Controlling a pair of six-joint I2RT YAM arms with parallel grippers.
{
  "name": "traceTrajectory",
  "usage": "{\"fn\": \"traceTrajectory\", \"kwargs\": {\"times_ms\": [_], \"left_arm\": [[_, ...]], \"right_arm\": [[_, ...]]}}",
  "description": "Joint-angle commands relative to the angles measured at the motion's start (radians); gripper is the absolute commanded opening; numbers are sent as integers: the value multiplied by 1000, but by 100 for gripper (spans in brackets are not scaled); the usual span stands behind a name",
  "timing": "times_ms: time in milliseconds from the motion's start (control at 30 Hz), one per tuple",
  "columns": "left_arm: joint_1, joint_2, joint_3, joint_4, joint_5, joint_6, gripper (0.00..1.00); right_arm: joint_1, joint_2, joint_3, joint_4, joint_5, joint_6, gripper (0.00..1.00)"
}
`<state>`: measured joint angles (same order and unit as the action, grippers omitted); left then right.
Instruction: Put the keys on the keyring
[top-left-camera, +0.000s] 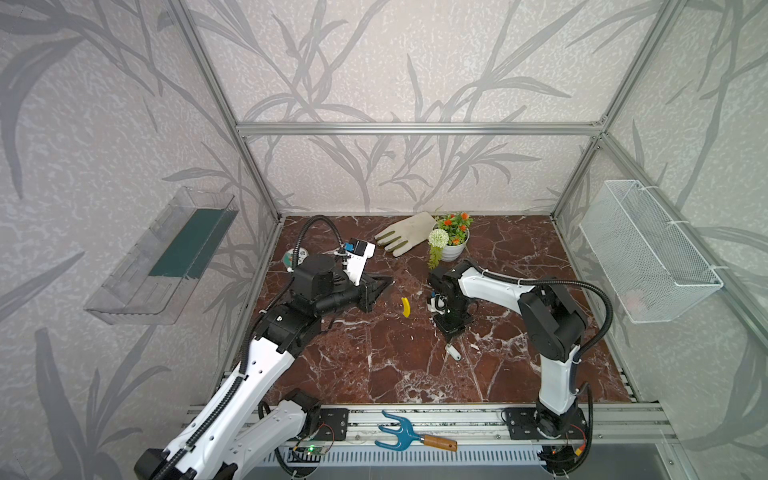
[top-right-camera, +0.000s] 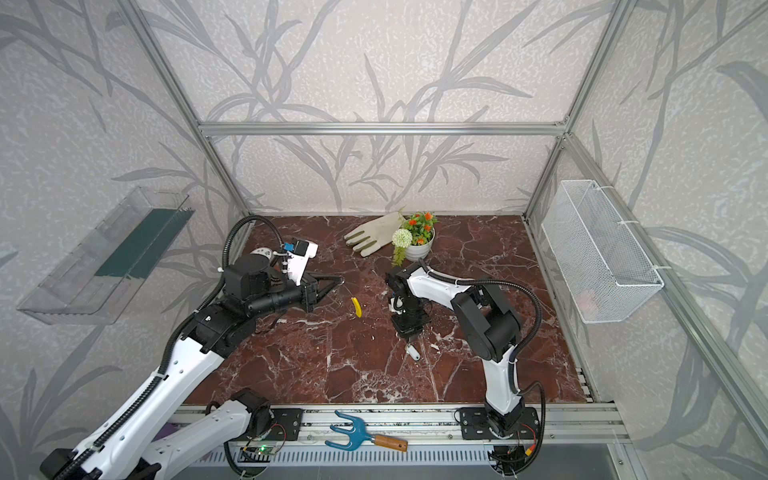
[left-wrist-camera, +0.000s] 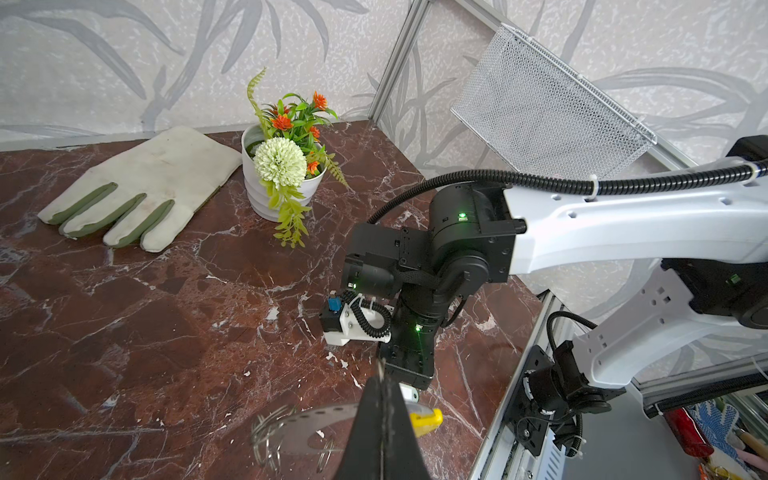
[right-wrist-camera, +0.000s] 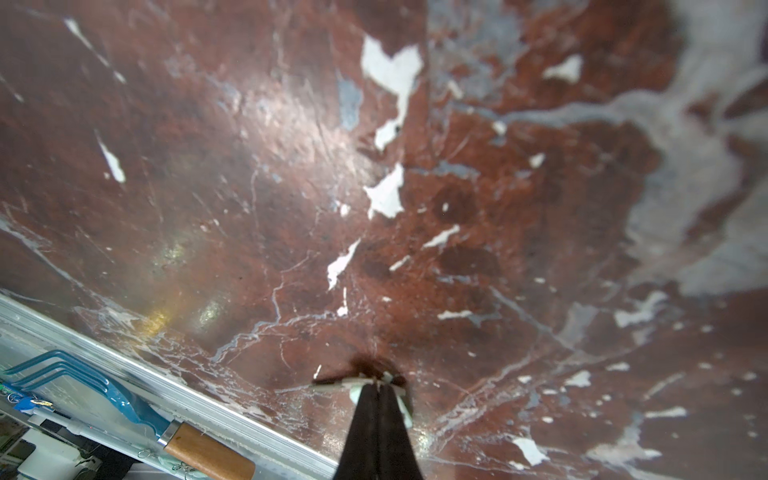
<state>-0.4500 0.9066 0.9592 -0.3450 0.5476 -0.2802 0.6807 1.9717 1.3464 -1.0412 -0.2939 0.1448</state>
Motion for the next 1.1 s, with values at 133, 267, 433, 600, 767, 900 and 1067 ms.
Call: {"fn": "traceTrajectory", "kwargs": {"times_ms": [133,267,433,600,767,900,1067], "left_arm": [[-1,4,-7,9,0,10,0],[0,8,-7,12,3,7,0],[-1,11,-6,17,5,4,0],[-1,13,-7,21,9,1,0],[-2,10,-10,22,9,-2,0],[-1,14,-11,23,11,-4,0],[-2,15,-10,23,12,-6,0]], "right_arm": [[-20,-19,21,-5,-29,17,14],[-36,-74,-3,15,-48,44,24],[-55,-142,-57,61,-86,84,34],[-91,-175,-143,123,-141,145,35],[-126,-221,-260,232,-196,237,31],[-128,-231,-304,294,-222,291,31],[-127,-235,-336,341,-231,329,29]]}}
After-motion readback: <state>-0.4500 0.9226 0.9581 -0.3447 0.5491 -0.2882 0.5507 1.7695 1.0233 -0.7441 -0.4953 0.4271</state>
